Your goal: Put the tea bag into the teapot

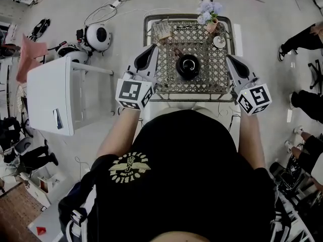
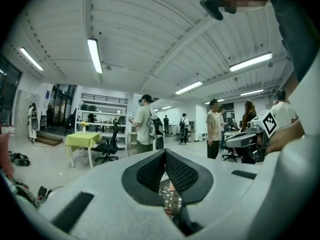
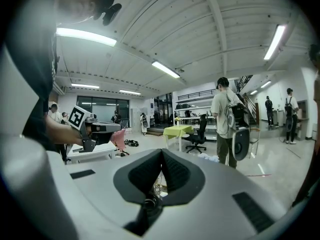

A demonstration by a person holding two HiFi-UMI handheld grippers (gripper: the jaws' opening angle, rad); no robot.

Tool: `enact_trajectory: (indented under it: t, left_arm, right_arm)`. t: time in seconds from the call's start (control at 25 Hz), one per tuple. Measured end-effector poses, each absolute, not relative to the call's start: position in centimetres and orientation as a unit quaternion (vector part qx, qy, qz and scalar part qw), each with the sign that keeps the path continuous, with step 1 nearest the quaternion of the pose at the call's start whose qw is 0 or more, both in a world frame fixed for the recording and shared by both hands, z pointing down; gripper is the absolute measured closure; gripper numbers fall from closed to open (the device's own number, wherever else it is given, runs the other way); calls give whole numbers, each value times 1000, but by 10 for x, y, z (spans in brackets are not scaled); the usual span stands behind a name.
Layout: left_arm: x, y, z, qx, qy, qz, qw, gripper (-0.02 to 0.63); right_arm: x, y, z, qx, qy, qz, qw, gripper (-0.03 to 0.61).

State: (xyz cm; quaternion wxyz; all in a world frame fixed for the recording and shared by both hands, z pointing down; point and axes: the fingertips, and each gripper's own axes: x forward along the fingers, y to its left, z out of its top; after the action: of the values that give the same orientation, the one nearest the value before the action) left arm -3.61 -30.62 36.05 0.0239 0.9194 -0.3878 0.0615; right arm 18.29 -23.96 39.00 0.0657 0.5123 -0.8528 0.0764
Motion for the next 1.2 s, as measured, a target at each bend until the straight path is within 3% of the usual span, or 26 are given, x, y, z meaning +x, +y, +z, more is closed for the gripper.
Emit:
enact_trajectory:
  t: [1.2]
  left_arm:
    - [-47, -306, 365, 921, -383, 63, 28, 618]
  right_arm:
    - [172, -235, 392, 520, -847, 66, 91, 569]
